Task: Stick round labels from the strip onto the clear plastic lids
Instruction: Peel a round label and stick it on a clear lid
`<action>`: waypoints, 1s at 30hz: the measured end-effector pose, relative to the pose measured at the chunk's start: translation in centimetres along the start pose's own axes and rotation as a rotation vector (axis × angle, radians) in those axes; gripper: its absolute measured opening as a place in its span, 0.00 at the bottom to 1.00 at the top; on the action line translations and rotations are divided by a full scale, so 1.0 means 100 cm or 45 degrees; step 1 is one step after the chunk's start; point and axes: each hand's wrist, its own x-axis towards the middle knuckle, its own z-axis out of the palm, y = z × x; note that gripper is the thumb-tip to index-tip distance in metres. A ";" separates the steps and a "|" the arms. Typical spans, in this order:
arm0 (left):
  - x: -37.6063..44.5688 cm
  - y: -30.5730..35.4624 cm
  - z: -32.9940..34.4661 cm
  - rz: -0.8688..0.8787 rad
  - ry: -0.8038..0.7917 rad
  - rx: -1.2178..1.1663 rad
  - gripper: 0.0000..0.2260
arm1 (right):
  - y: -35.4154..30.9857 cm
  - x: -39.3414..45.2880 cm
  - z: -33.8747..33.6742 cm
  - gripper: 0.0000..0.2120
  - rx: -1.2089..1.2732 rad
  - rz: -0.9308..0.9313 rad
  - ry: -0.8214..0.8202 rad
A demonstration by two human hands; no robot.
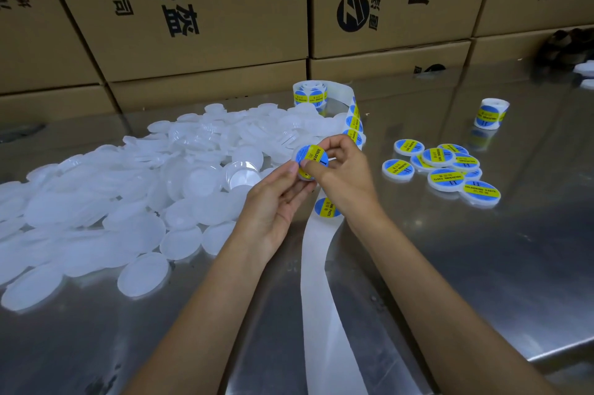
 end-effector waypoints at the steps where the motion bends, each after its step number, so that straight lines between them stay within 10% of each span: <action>1: 0.000 0.000 0.000 0.003 0.001 0.006 0.10 | 0.000 0.000 0.000 0.14 -0.004 -0.006 0.000; 30: -0.017 0.011 0.009 -0.201 -0.187 -0.085 0.12 | 0.021 -0.003 -0.007 0.26 -0.438 -0.219 0.086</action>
